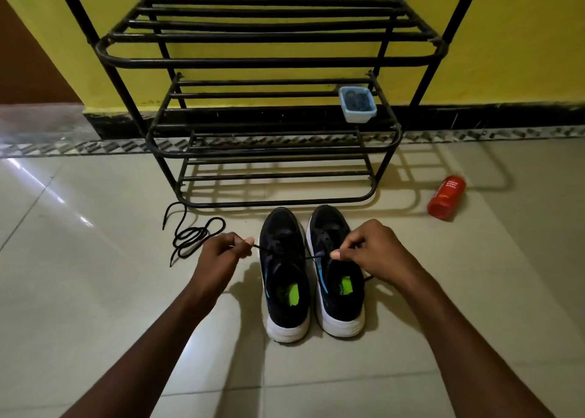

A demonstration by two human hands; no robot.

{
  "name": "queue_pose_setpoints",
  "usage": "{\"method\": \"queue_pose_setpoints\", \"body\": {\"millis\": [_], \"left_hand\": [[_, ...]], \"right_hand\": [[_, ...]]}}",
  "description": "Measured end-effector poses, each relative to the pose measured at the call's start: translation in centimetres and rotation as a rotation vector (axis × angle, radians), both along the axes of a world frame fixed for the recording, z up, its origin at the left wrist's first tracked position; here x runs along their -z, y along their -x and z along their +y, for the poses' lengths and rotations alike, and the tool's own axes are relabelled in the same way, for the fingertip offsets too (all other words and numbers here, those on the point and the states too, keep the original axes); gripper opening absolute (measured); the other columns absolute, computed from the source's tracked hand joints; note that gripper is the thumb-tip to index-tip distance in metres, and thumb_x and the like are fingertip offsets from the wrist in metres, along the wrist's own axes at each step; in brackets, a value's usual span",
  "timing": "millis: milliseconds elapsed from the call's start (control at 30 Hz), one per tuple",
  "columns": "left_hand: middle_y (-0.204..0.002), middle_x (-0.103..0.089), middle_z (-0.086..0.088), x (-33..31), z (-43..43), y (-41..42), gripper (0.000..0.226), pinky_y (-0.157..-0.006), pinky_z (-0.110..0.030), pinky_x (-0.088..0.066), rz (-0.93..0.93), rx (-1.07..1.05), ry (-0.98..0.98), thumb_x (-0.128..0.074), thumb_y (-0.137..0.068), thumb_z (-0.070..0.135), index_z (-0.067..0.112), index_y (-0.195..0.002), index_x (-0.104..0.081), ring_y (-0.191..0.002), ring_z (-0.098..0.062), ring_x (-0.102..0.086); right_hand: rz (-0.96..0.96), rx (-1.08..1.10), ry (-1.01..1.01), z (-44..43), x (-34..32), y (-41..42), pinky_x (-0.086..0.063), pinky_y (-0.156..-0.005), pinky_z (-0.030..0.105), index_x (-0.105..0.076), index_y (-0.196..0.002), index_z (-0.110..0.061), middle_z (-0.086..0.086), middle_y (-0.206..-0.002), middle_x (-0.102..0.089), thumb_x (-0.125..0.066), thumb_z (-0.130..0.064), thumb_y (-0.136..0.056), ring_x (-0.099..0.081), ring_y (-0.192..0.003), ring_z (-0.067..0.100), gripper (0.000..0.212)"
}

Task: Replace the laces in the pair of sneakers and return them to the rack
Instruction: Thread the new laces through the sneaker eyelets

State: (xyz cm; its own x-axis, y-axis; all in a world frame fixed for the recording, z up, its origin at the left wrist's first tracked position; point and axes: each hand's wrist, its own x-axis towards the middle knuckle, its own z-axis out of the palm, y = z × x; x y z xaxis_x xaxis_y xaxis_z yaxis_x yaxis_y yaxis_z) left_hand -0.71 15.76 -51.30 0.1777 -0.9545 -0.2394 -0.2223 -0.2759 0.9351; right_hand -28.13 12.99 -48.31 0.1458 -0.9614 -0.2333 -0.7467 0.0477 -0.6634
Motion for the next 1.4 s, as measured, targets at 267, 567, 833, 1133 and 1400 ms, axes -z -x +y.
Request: {"method": "queue_pose_setpoints", "body": {"millis": [267, 567, 833, 1133, 1400], "left_hand": [[-0.095, -0.077, -0.008, -1.1, 0.0, 2.3, 0.033, -0.077, -0.037, -0.041, 0.242, 0.064, 0.060, -0.053, -0.103, 0.028, 0.005, -0.086, -0.069, -0.099, -0.023, -0.070], [-0.094, -0.073, 0.000, 0.5, -1.0, 2.2, 0.035, -0.084, -0.021, -0.056, -0.007, 0.217, 0.308, -0.072, -0.084, -0.010, 0.024, -0.091, -0.079, -0.093, -0.013, -0.072], [-0.087, -0.070, 0.005, 0.3, -1.5, 2.5, 0.022, -0.066, -0.014, -0.052, -0.268, 0.237, 0.379, -0.086, -0.072, -0.001, 0.019, -0.077, -0.078, -0.078, -0.006, -0.069], [-0.111, -0.067, 0.002, 0.0, -0.8, 2.8, 0.050, -0.066, -0.021, -0.058, -0.233, 0.281, 0.343, -0.084, -0.073, -0.002, 0.015, -0.116, -0.064, -0.077, -0.015, -0.074], [-0.086, -0.068, 0.005, 0.5, -1.3, 2.9, 0.037, -0.066, -0.031, -0.061, -0.193, 0.239, 0.329, -0.088, -0.073, 0.008, 0.031, -0.084, -0.061, -0.077, -0.022, -0.073]], "right_hand": [[-0.759, 0.028, -0.101, 0.4, 0.5, -4.0, -0.052, -0.084, 0.039, -0.073, -0.083, -0.008, 0.008, -0.105, -0.076, -0.059, -0.012, -0.099, -0.070, -0.105, 0.027, 0.021], [-0.608, 0.185, -0.019, -0.7, 2.9, -6.8, -0.059, -0.073, 0.027, -0.073, -0.111, 0.000, 0.005, -0.094, -0.075, -0.063, 0.002, -0.094, -0.072, -0.078, 0.009, 0.020], [-0.219, 0.032, 0.273, -0.5, 2.6, -7.6, -0.051, -0.074, 0.008, -0.078, -0.092, -0.020, -0.009, -0.086, -0.074, -0.073, -0.005, -0.087, -0.067, -0.078, -0.001, 0.016], [-0.177, -0.077, 0.360, -0.3, 2.8, -7.1, -0.053, -0.073, 0.018, -0.075, -0.089, -0.023, -0.006, -0.086, -0.073, -0.071, -0.005, -0.087, -0.063, -0.076, -0.001, 0.019], [-0.211, -0.176, 0.374, -0.3, 3.0, -6.6, -0.052, -0.087, 0.015, -0.079, -0.097, -0.011, -0.001, -0.099, -0.075, -0.061, 0.000, -0.086, -0.068, -0.093, 0.005, 0.024]]}}
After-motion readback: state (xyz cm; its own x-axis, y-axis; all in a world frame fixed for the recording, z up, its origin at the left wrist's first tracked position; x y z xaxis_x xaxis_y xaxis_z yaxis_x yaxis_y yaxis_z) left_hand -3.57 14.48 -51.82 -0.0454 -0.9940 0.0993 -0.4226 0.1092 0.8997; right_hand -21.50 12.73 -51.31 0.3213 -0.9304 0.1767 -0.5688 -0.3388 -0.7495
